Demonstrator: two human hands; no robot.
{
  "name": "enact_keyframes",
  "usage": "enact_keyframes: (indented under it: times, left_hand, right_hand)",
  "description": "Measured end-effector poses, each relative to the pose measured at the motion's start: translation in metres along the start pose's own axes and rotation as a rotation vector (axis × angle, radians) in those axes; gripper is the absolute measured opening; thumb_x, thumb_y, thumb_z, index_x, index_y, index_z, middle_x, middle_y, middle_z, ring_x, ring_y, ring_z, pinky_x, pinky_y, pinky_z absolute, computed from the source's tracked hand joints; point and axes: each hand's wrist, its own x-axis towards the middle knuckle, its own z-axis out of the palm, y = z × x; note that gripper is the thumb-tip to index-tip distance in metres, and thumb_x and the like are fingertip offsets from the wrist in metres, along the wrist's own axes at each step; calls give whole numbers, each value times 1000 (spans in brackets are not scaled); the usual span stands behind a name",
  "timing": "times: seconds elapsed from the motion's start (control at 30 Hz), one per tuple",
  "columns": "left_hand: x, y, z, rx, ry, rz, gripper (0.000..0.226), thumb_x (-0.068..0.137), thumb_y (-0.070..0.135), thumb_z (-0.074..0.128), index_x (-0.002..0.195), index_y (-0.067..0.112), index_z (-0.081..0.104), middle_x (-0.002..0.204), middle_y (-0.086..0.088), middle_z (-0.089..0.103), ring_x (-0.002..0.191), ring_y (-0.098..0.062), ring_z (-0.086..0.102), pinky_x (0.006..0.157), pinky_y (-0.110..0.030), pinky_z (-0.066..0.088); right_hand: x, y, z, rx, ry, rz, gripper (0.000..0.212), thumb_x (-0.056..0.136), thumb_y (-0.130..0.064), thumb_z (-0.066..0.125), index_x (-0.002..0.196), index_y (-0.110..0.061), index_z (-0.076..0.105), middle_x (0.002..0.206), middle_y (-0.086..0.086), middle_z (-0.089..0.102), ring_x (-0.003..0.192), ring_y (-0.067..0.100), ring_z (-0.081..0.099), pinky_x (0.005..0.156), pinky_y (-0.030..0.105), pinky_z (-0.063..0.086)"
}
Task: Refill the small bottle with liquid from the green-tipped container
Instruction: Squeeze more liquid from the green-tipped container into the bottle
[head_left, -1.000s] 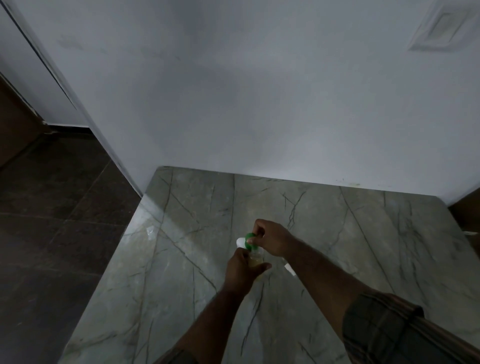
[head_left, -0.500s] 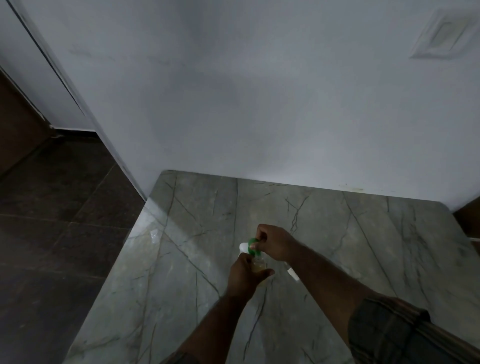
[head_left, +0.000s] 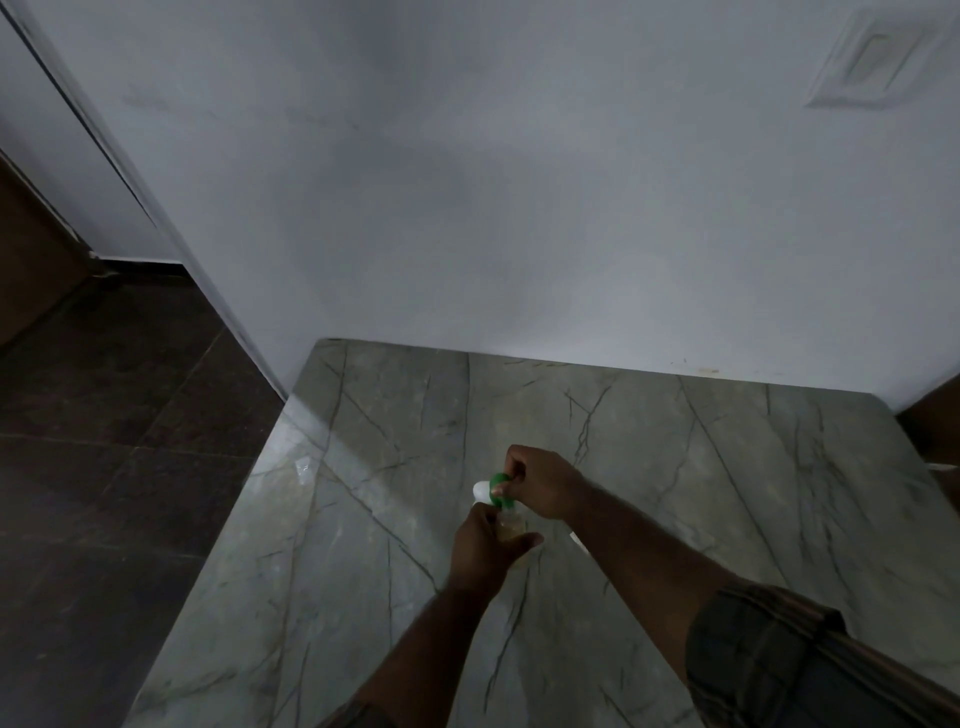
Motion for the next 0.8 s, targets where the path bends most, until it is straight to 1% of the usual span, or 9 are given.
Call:
enact_keyframes:
  times: [0.13,0.27,0.33,0.43,0.53,0.57,0.67,0.7,0.8]
  left_hand:
    - [-3,-1,0,-22,-15,7,52,69,32,87,109,24,55,103,8,65,93,-7,64,71,-15,51]
    - [-3,-3,1,-27,-9,6,51,70,32,87,108,26,54,102,9,64,91,-6,63,71,-17,51]
    - [-3,-4,1,-24,-11,-2,52,70,33,86,110,23,55,103,7,64,93,-9,63,73,-19,53]
    - [-2,-5,2,-14,-7,-6,53,71,33,86,112,21,55,104,8,64,92,-9,64,72,-18,53]
    - [-2,-4,1,-13,-15,-17,51,71,33,86,110,24,55,104,9,64,92,-7,64,75,-22,56]
    - [-2,-3,1,-8,-17,-13,50,71,34,86,109,25,54,104,9,64,92,-6,64,74,-22,56]
    - [-1,1,-1,8,-14,10,49,70,35,86,105,28,52,99,10,63,87,-3,62,65,-14,50]
    - [0,2,-1,4,-16,16,49,70,35,86,106,28,52,99,10,63,87,-3,62,65,-14,49]
    - [2,1,0,3,-20,24,50,71,35,85,109,26,54,104,8,64,91,-5,63,72,-18,54]
  right_hand:
    - [-2,0,1,-10,-6,-1,24,81,-34,72,81,-19,53,79,-1,57,74,16,51,68,33,41]
    - [-2,2,4,-20,2,-3,25,82,-34,71,78,-20,50,77,-3,55,73,16,50,67,31,38]
    - [-1,3,5,-17,1,4,25,82,-33,70,78,-21,50,76,-3,55,74,16,50,67,31,38]
    - [1,4,6,-16,-2,10,24,82,-33,70,78,-20,50,76,-2,56,74,17,51,68,31,39]
    - [1,3,5,-20,-18,3,24,83,-33,69,79,-19,50,78,0,57,75,17,51,68,31,40]
    - [2,2,4,-11,-18,-1,24,83,-33,70,79,-19,51,78,0,56,74,17,51,68,31,40]
    - [3,2,1,-16,2,-4,24,82,-34,70,80,-19,51,77,0,55,72,16,50,68,32,40]
    - [3,2,1,-15,5,-3,23,82,-34,69,80,-19,52,76,0,55,71,16,49,67,32,40]
    - [3,6,1,2,-1,-16,23,84,-33,69,82,-17,53,74,-1,54,68,14,47,64,31,38]
